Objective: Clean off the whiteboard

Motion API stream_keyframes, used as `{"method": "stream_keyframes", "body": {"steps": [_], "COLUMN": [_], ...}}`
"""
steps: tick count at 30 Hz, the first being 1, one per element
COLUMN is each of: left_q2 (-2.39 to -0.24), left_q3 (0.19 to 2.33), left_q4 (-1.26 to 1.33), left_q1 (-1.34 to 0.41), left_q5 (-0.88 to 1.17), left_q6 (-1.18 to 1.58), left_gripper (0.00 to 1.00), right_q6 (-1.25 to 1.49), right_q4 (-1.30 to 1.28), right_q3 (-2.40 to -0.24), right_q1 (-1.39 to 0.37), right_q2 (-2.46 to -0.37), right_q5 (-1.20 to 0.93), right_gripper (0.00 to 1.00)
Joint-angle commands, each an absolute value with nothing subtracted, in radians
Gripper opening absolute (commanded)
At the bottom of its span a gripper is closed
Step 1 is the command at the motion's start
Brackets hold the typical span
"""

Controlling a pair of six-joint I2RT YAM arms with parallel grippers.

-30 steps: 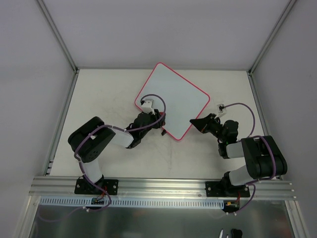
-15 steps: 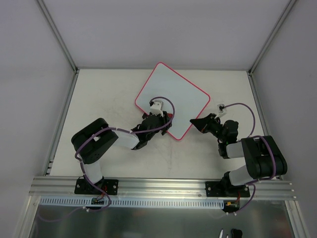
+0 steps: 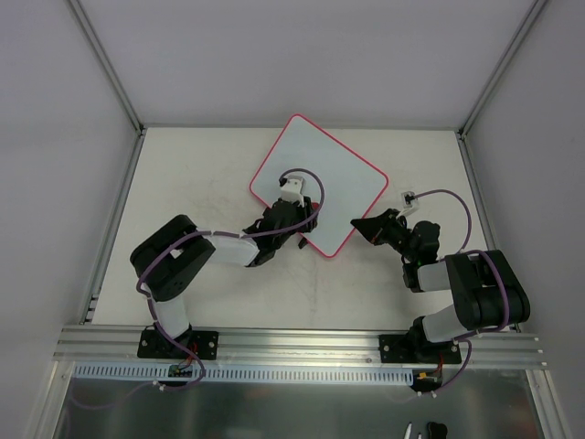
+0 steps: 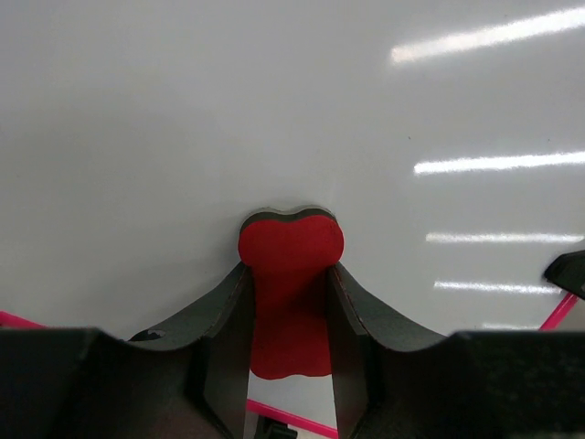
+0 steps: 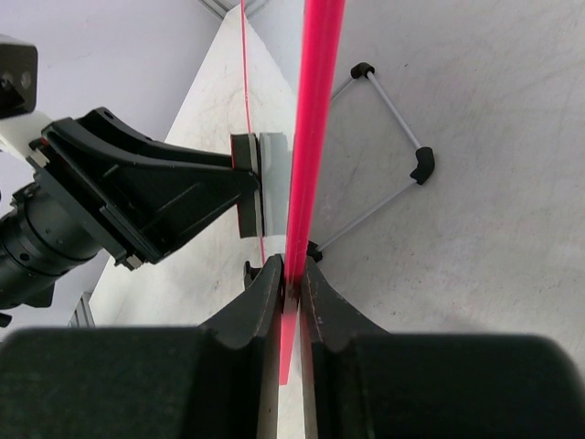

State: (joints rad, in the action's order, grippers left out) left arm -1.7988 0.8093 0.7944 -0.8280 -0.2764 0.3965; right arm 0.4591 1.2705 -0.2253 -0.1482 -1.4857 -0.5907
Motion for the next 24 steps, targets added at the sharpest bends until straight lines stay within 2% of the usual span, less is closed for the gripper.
{"method": "stream_keyframes", "body": {"steps": [1, 8, 18, 24], "left_q2": [-1.851, -1.868, -1.822, -1.776], "left_q3": [0.874, 0.905, 0.654, 0.630], "left_q4": [0.618, 0.601, 0.744, 0.738], "left_q1": [-0.801, -0.796, -0.810, -0.811], "left_q5": [-0.236, -0.216, -0.186, -0.213], "left_q6": [0.351, 0.362, 0.466, 0.446], "left_gripper": [0.18, 0.18, 0.17, 0.18], "right_q6": [0.416, 0.417, 0.416, 0.417], "right_q4": [1.529, 1.529, 1.529, 1.529], "right_q3": [-0.258, -0.256, -0.255, -0.255], "right_q1": [-0.173, -0.175, -0.175, -0.178], "right_q2": [-1.473, -1.471, -1.471, -1.474], "right_q5": [-0.663, -0.664, -0.664, -0.663], "right_gripper": [0.00, 0.00, 0.00, 0.00]}}
